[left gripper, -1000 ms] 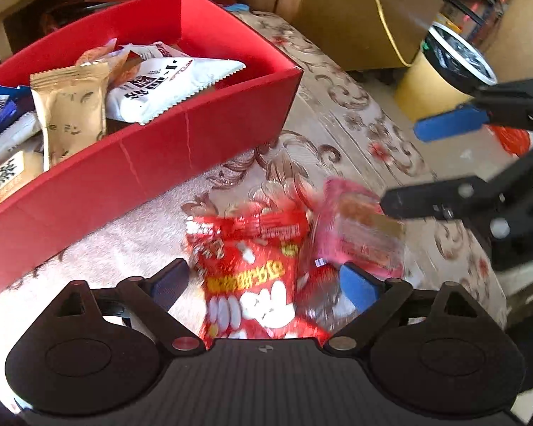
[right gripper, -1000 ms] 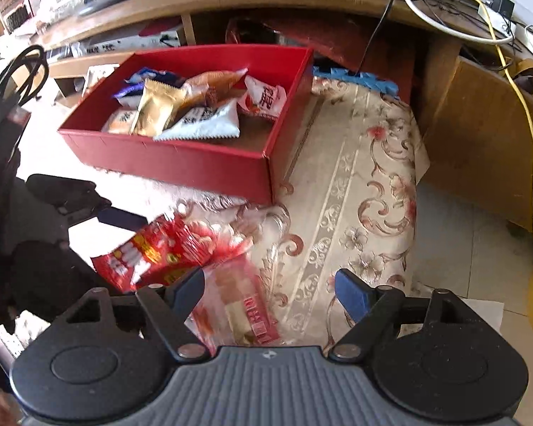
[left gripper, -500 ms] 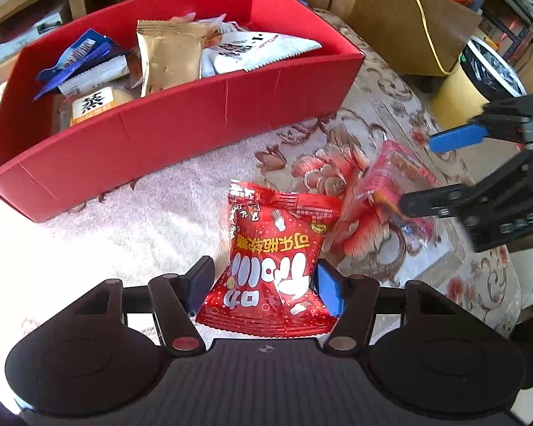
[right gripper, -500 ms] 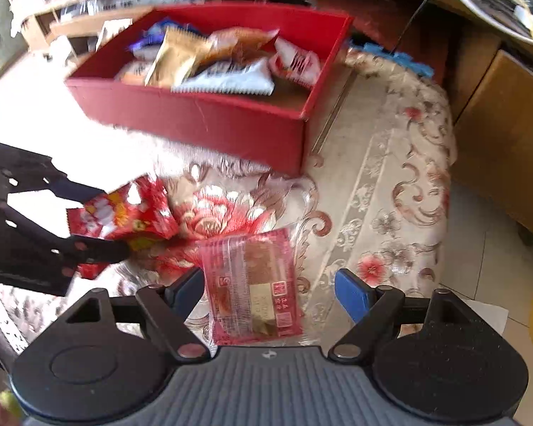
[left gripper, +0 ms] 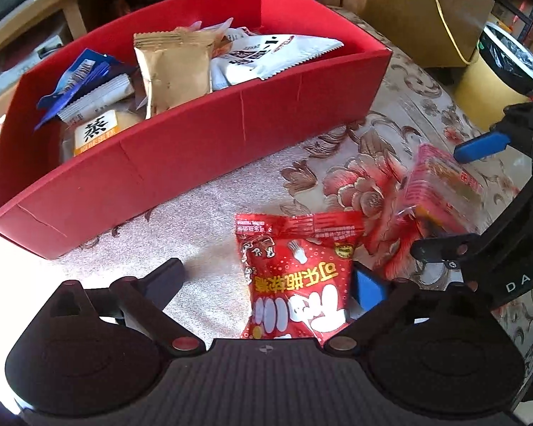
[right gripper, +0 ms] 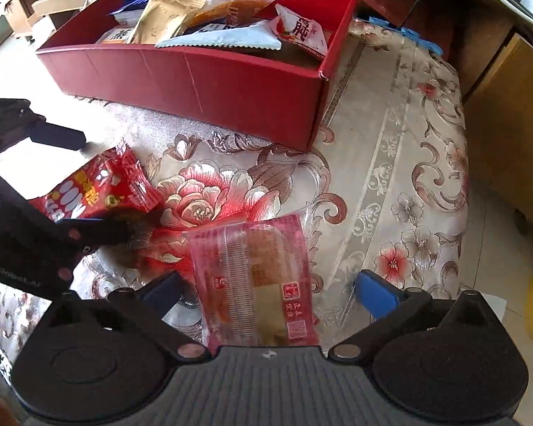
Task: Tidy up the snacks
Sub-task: 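Carry the red chips bag and pink bread packet with both grippers to the red box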
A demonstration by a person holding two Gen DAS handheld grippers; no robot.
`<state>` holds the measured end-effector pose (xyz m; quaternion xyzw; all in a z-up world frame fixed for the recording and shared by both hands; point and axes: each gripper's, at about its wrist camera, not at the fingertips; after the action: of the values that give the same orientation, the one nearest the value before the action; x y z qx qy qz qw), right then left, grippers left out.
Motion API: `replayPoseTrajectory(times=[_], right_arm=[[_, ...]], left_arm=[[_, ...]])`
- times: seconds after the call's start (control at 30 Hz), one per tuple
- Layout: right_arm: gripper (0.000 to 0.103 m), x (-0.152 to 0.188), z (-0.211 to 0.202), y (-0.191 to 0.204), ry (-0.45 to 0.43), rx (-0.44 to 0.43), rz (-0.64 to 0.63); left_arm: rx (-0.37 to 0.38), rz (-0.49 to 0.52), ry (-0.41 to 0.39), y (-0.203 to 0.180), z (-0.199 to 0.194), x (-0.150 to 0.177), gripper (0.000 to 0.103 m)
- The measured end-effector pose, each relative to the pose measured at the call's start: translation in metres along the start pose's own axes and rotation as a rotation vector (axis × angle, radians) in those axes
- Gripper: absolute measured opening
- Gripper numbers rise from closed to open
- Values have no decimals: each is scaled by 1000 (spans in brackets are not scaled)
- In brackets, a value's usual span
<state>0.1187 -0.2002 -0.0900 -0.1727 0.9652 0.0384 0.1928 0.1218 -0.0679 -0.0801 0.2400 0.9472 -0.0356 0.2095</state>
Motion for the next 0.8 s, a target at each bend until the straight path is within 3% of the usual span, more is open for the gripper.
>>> replayPoseTrajectory(times=[0.07, 0.13, 0.23, 0.3, 0.4, 0.8], right_arm=[[100, 0, -3, 1, 7, 1, 15], [84, 2, -8, 4, -3, 0, 13], [62, 5, -18, 16, -21, 3, -3], [54, 6, -21, 22, -25, 1, -3], [53, 9, -24, 30, -24, 27, -15], [53, 20, -46, 37, -77, 61, 0]], left_arm=[[-2, -3, 0, 0, 0, 0, 99], [-7, 4, -9, -2, -1, 1, 96], [-6, 12, -14, -6, -7, 3, 87], [1, 13, -15, -10, -12, 3, 75], [-1, 21, -13, -16, -17, 4, 64], [-42, 18, -10, -15, -29, 16, 61]])
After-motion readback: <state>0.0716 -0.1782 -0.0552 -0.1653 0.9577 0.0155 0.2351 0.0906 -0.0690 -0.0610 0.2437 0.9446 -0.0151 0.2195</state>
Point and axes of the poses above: each gripper's, at about its wrist camera, not at the fingertips, and z roughly the way its jaws point, y to its left, x to its underside
